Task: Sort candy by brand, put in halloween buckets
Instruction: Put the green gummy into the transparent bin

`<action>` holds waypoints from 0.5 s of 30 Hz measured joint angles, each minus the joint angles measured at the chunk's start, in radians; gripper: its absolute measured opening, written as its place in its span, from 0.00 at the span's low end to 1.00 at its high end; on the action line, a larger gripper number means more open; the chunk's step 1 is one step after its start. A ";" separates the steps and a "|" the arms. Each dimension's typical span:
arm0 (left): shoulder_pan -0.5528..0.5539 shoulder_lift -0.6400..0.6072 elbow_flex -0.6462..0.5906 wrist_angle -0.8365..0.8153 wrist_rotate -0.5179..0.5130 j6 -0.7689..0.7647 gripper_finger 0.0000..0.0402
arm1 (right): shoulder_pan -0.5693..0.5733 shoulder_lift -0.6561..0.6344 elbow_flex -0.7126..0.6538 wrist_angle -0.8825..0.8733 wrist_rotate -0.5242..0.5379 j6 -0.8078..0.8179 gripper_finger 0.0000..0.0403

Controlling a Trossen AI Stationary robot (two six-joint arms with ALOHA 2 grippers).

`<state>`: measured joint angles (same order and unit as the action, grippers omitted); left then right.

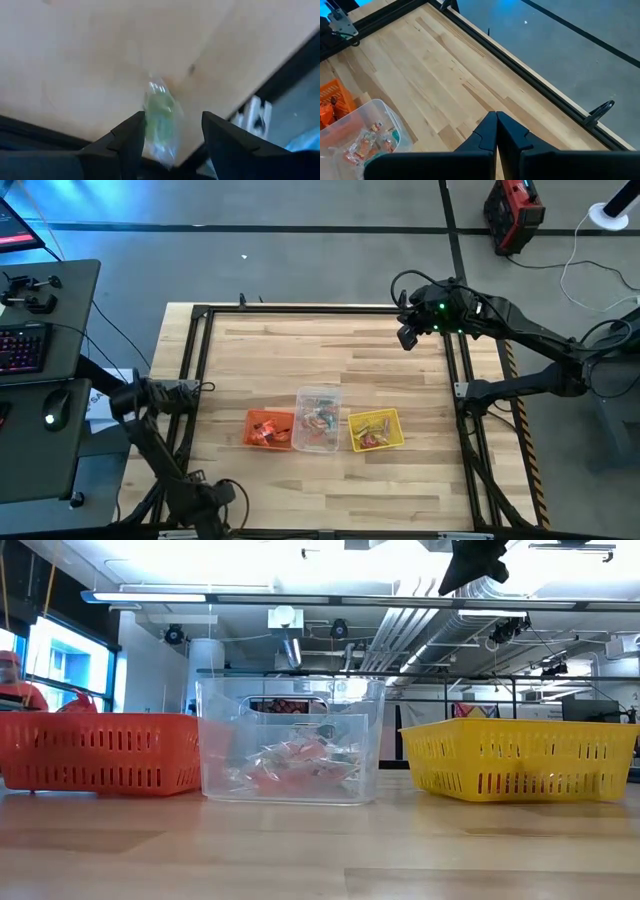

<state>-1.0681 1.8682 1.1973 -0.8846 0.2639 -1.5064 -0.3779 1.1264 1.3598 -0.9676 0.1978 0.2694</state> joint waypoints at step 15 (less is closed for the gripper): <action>0.013 0.032 0.000 -0.048 -0.005 -0.026 0.09 | 0.000 0.000 0.000 0.000 -0.001 0.018 0.00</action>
<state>-1.0552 1.9004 1.1972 -0.9328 0.2590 -1.5320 -0.3778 1.1267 1.3598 -0.9676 0.1970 0.2871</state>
